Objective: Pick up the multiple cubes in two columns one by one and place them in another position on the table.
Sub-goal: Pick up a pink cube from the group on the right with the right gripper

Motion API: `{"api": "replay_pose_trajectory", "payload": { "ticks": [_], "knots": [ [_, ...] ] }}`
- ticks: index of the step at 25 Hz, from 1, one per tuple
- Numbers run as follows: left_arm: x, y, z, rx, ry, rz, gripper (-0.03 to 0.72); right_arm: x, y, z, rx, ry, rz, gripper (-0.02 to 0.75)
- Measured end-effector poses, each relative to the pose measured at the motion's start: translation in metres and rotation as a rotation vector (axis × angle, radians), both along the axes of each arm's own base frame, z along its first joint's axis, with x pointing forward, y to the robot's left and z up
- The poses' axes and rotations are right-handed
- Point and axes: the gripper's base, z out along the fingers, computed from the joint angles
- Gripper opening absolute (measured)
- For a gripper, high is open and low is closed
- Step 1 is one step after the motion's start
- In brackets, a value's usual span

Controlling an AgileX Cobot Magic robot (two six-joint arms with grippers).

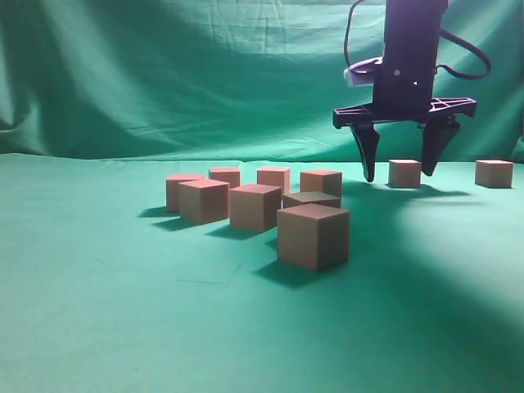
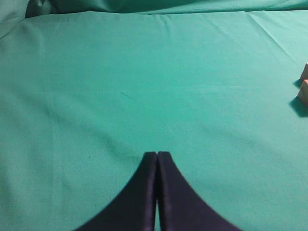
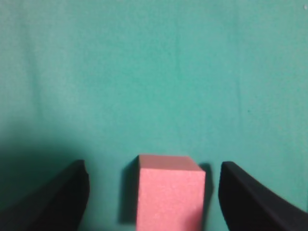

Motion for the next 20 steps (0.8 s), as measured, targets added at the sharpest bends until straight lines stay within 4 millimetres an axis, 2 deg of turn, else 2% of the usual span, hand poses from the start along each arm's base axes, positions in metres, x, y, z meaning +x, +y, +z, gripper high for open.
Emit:
{"api": "replay_pose_trajectory", "payload": {
  "ticks": [1, 4, 7, 8, 14, 17, 20],
  "knots": [
    [0.0, 0.0, 0.0, 0.0, 0.0, 0.0, 0.0, 0.0, 0.0, -0.002, -0.001, 0.002, 0.0, 0.56],
    [0.0, 0.0, 0.0, 0.0, 0.0, 0.0, 0.0, 0.001, 0.001, -0.004, 0.003, 0.002, -0.002, 0.441],
    [0.0, 0.0, 0.0, 0.0, 0.0, 0.0, 0.0, 0.002, 0.001, -0.003, 0.011, -0.007, -0.023, 0.281],
    [0.0, 0.0, 0.0, 0.0, 0.0, 0.0, 0.0, 0.002, 0.001, -0.003, 0.014, -0.009, -0.029, 0.256],
    [0.0, 0.0, 0.0, 0.0, 0.0, 0.0, 0.0, 0.002, 0.0, 0.002, 0.011, 0.002, -0.043, 0.266],
    [0.0, 0.0, 0.0, 0.0, 0.0, 0.0, 0.0, 0.002, 0.0, 0.025, 0.014, -0.017, -0.049, 0.266],
    [0.0, 0.0, 0.0, 0.0, 0.0, 0.0, 0.0, -0.003, -0.001, 0.073, 0.037, -0.084, -0.046, 0.266]
  ]
}}
